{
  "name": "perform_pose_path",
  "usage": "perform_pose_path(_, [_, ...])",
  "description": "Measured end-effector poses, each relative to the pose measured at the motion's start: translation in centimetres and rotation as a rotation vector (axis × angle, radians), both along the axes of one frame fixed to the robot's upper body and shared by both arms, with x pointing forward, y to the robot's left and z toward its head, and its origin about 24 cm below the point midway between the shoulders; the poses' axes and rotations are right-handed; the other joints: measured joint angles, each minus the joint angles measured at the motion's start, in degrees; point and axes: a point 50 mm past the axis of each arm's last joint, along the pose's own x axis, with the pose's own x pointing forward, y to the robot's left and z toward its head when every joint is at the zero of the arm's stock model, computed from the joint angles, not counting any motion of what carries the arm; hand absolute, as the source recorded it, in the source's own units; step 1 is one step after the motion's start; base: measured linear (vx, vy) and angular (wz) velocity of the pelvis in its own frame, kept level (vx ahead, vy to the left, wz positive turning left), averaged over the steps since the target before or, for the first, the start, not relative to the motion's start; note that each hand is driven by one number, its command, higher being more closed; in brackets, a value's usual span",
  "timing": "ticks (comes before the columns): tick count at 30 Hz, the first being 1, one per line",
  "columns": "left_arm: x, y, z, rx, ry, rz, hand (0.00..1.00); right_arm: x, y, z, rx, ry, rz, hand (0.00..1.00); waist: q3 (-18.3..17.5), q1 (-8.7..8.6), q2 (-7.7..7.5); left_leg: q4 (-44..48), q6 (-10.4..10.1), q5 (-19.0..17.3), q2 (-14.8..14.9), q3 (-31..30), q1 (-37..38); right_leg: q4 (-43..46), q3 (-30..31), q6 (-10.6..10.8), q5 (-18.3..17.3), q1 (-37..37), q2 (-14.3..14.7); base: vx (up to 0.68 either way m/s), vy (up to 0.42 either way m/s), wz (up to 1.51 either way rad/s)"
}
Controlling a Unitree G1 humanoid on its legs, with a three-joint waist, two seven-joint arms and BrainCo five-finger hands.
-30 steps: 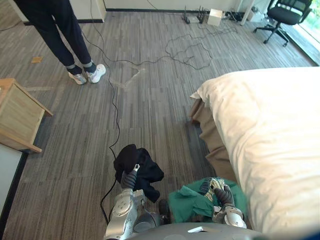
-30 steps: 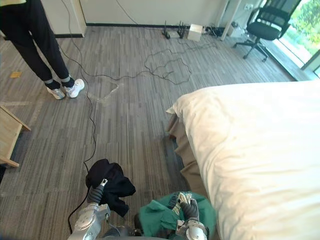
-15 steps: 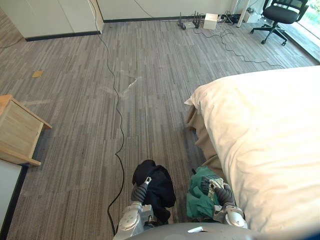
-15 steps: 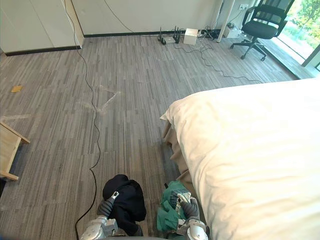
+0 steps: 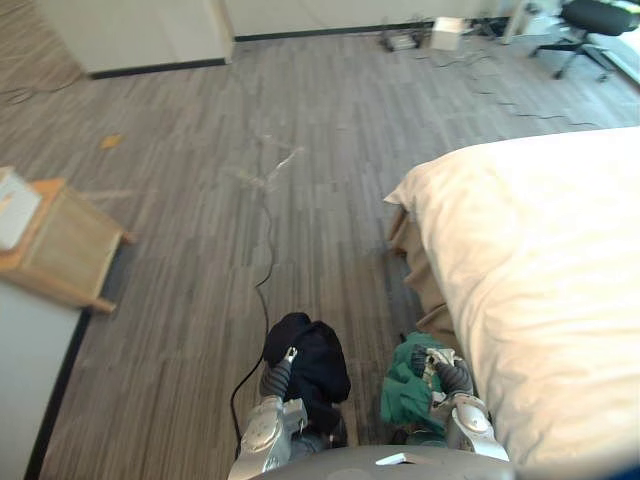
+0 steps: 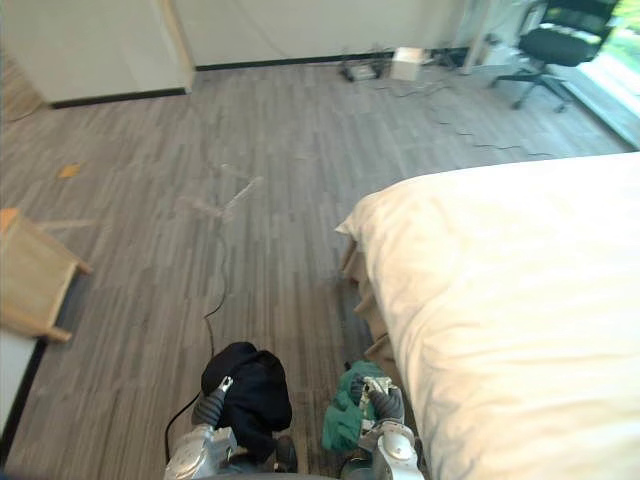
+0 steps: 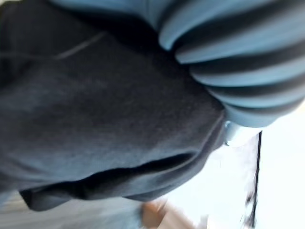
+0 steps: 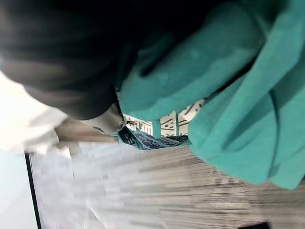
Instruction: Tidy the bed and pick cloth on bed and put in laundry
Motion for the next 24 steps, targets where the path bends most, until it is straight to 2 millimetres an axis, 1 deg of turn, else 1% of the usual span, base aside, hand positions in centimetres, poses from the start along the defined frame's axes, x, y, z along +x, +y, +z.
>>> perform_pose_path(1, [0.0, 0.0, 0.0, -0.006, 0.001, 0.010, 1.00, 0.0, -0.3, 0.0, -0.008, 0.000, -0.003, 1.00, 0.2, 0.10, 0.57, 0.3, 0.2, -0.9, 0.4, 0.1, -0.2, 0.1, -0.4, -0.3, -0.3, 0.1, 0.3, -0.11, -0.014, 0.23])
perform_pose_path(2, [-0.3, 0.0, -0.1, -0.005, 0.010, 0.017, 1.00, 0.0, -0.7, 0.1, -0.019, -0.001, -0.012, 1.00, 0.6, 0.27, 1.85, 0.5, 0.6, -3.1, 1.2, 0.7, 0.2, 0.2, -0.5, -0.4, -0.7, 0.7, 1.0, -0.08, 0.011, 0.18])
perform_pose_path(3, [-0.6, 0.2, -0.2, -0.003, 0.019, 0.024, 1.00, 0.0, -0.9, 0.1, -0.027, 0.002, -0.017, 1.00, 0.7, 0.28, 3.10, 0.4, 1.6, -5.9, 2.4, 2.1, 0.5, 0.6, -0.6, -0.5, -1.2, 0.8, 1.8, -0.04, 0.025, 0.09])
perform_pose_path(4, [-0.7, 0.5, -0.3, 0.002, 0.022, 0.037, 1.00, -0.1, -0.9, 0.0, -0.028, 0.006, -0.017, 1.00, 0.8, 0.81, 3.19, 0.1, 2.1, -6.2, 2.6, 3.3, 0.6, 1.3, -0.4, -0.5, -1.7, 0.4, 1.7, 0.01, 0.030, -0.02])
perform_pose_path(5, [-0.5, 0.7, -0.2, 0.006, 0.017, 0.043, 1.00, -0.3, -0.8, 0.0, -0.024, 0.007, -0.021, 1.00, 0.8, 1.63, 2.78, -2.0, 1.8, -5.5, 1.8, 3.7, 0.8, 2.2, -0.3, -0.3, -1.8, -0.9, 0.9, 0.04, 0.021, -0.05])
perform_pose_path(6, [-0.5, 0.8, -0.2, 0.007, 0.016, 0.045, 1.00, -0.3, -0.7, 0.0, -0.021, 0.007, -0.022, 1.00, 0.7, 1.70, 2.86, -2.7, 1.9, -4.8, 1.5, 3.7, 0.8, 2.4, -0.3, -0.3, -1.8, -1.1, 0.7, 0.08, 0.023, 0.09])
perform_pose_path(7, [-0.4, 1.0, -0.2, 0.009, 0.015, 0.053, 1.00, -0.2, -0.7, 0.1, -0.016, 0.001, -0.033, 1.00, 0.8, 1.83, 2.69, -5.2, 3.2, -2.4, 0.5, 3.5, 1.3, 2.5, -0.5, 0.0, -1.6, -1.5, 0.2, 0.10, 0.021, 0.17])
perform_pose_path(8, [0.0, 1.1, 0.0, 0.012, 0.003, 0.050, 1.00, -0.2, -0.6, 0.2, -0.012, -0.005, -0.036, 1.00, 1.3, 2.13, 1.92, -5.7, 3.9, -1.3, 0.0, 3.8, 1.0, 1.7, -0.5, 0.0, -1.5, -1.8, -0.2, 0.12, 0.021, 0.19])
perform_pose_path(9, [0.1, 1.2, 0.0, 0.014, -0.001, 0.048, 1.00, -0.1, -0.4, 0.2, -0.007, -0.007, -0.035, 1.00, 1.6, 2.43, 1.49, -4.0, 3.9, -1.2, 0.0, 4.3, -0.1, 0.9, -0.6, 0.0, -1.1, -1.5, -0.4, 0.10, 0.004, 0.15])
perform_pose_path(10, [0.3, 1.3, 0.1, 0.016, -0.006, 0.048, 1.00, 0.3, 0.0, 0.3, 0.004, -0.012, -0.030, 1.00, 2.3, 2.83, 0.45, -1.3, 3.6, -3.3, 0.0, 5.9, -2.8, -0.2, -1.2, 0.6, -0.4, -0.7, -1.4, 0.07, 0.005, 0.06])
perform_pose_path(11, [0.2, 1.0, 0.1, 0.005, -0.006, 0.046, 1.00, 0.5, -0.2, 0.4, -0.004, -0.017, -0.028, 1.00, 2.1, 2.81, 0.81, -4.6, 3.0, -1.9, 0.8, 6.0, -3.8, -0.2, -1.4, 1.1, -0.8, -0.1, -1.3, 0.07, 0.021, -0.03])
perform_pose_path(12, [-0.1, 0.9, -0.1, 0.002, 0.005, 0.046, 1.00, 0.4, -0.3, 0.4, -0.009, -0.015, -0.027, 1.00, 1.8, 2.82, 1.41, -6.3, 3.4, 1.4, 1.8, 6.3, -3.8, -0.4, -1.3, 1.7, -1.3, 0.6, -0.6, 0.14, 0.087, -0.13])
perform_pose_path(13, [-0.8, 1.0, -0.4, 0.003, 0.029, 0.051, 1.00, 0.3, -0.1, 0.1, -0.006, 0.001, -0.019, 1.00, 1.4, 2.84, 0.68, -6.4, 7.1, 1.7, 0.9, 7.1, -2.4, -0.9, -0.6, 2.5, -1.8, 1.9, -1.5, 0.27, 0.135, -0.12])
perform_pose_path(14, [-0.9, 1.2, -0.4, 0.002, 0.030, 0.056, 1.00, 0.4, 0.4, 0.2, -0.005, 0.000, 0.006, 1.00, 0.6, 3.29, -0.32, -7.2, 7.3, 0.8, -0.1, 7.7, -2.0, -1.7, -0.1, 2.6, -1.9, 2.1, -2.3, 0.35, 0.140, -0.11])
perform_pose_path(15, [-0.7, 1.2, -0.4, 0.000, 0.026, 0.058, 1.00, 0.6, 0.7, 0.2, -0.010, -0.003, 0.027, 1.00, 0.3, 4.14, -0.96, -7.2, 7.6, -0.2, -0.8, 8.0, -2.0, -1.4, 0.1, 3.6, -2.4, 2.0, -3.2, 0.30, 0.090, -0.14])
perform_pose_path(16, [-0.6, 1.1, -0.4, -0.004, 0.024, 0.056, 1.00, 0.6, 0.7, 0.2, -0.008, -0.003, 0.029, 1.00, 0.2, 4.33, -1.23, -7.3, 7.9, -1.1, -1.2, 8.0, -1.7, 0.0, 0.5, 4.4, -2.9, 1.4, -3.7, 0.27, 0.091, -0.14])
perform_pose_path(17, [-0.7, 0.8, -0.4, -0.014, 0.029, 0.054, 1.00, 0.5, 0.5, 0.0, -0.011, 0.007, 0.029, 1.00, 0.2, 4.28, -1.38, -8.1, 7.5, -2.9, -1.9, 8.1, -0.1, 6.3, 1.6, 6.2, -4.8, -0.3, -5.3, 0.28, 0.144, -0.08])
perform_pose_path(18, [-1.0, 0.6, -0.7, -0.013, 0.047, 0.038, 1.00, 0.0, 0.4, -0.3, -0.011, 0.029, 0.026, 1.00, 0.1, 4.13, -1.18, -9.4, 7.4, -3.8, -2.5, 8.0, 2.7, 17.7, 2.9, 6.8, -5.9, -3.7, -7.1, 0.29, 0.175, -0.01])
perform_pose_path(19, [-1.2, 0.5, -0.9, -0.009, 0.058, 0.026, 1.00, -0.3, 0.4, -0.5, -0.010, 0.040, 0.024, 1.00, 0.0, 3.98, -1.12, -9.8, 7.5, -4.3, -2.6, 7.8, 4.0, 23.9, 3.2, 6.8, -5.6, -5.7, -8.0, 0.32, 0.176, 0.17])
perform_pose_path(20, [-1.6, 0.7, -1.2, 0.003, 0.076, 0.008, 1.00, -0.8, 0.6, -0.8, -0.001, 0.056, 0.026, 1.00, -0.3, 2.79, -1.95, -10.0, 8.0, -5.8, -3.4, 6.7, 7.2, 39.0, 3.5, 6.6, -2.9, -10.9, -11.3, 0.38, 0.123, 0.28])
perform_pose_path(21, [-1.8, 0.9, -1.3, 0.009, 0.081, 0.004, 1.00, -1.2, 0.7, -0.9, 0.004, 0.066, 0.025, 1.00, -0.5, 2.45, -2.19, -9.8, 8.1, -6.3, -3.6, 6.0, 8.2, 44.2, 3.3, 6.1, -2.6, -12.6, -12.4, 0.41, 0.087, 0.49])
perform_pose_path(22, [-2.0, 1.1, -1.3, 0.016, 0.086, 0.000, 1.00, -1.6, 0.6, -1.1, 0.007, 0.076, 0.024, 1.00, -0.5, 1.54, -2.29, -9.2, 8.3, -7.1, -3.7, 4.6, 9.7, 49.8, 2.5, 5.5, -3.0, -14.6, -13.4, 0.63, 0.013, 0.83])
perform_pose_path(23, [-1.5, 1.4, -1.1, 0.024, 0.073, -0.007, 1.00, -1.6, 0.2, -1.0, 0.003, 0.073, 0.008, 1.00, -0.3, -0.31, -1.96, -9.2, 8.5, -7.6, -3.0, 0.8, 12.0, 54.9, -0.3, 2.7, -5.1, -18.8, -14.1, 0.55, -0.038, 0.87])
perform_pose_path(24, [-1.3, 1.4, -1.0, 0.025, 0.066, -0.008, 1.00, -1.7, 0.0, -1.0, 0.001, 0.073, -0.001, 1.00, -0.1, -0.77, -1.70, -9.1, 8.5, -7.6, -2.4, -0.5, 12.5, 54.4, -1.4, 2.1, -6.3, -20.0, -13.7, 0.46, -0.044, 0.82])
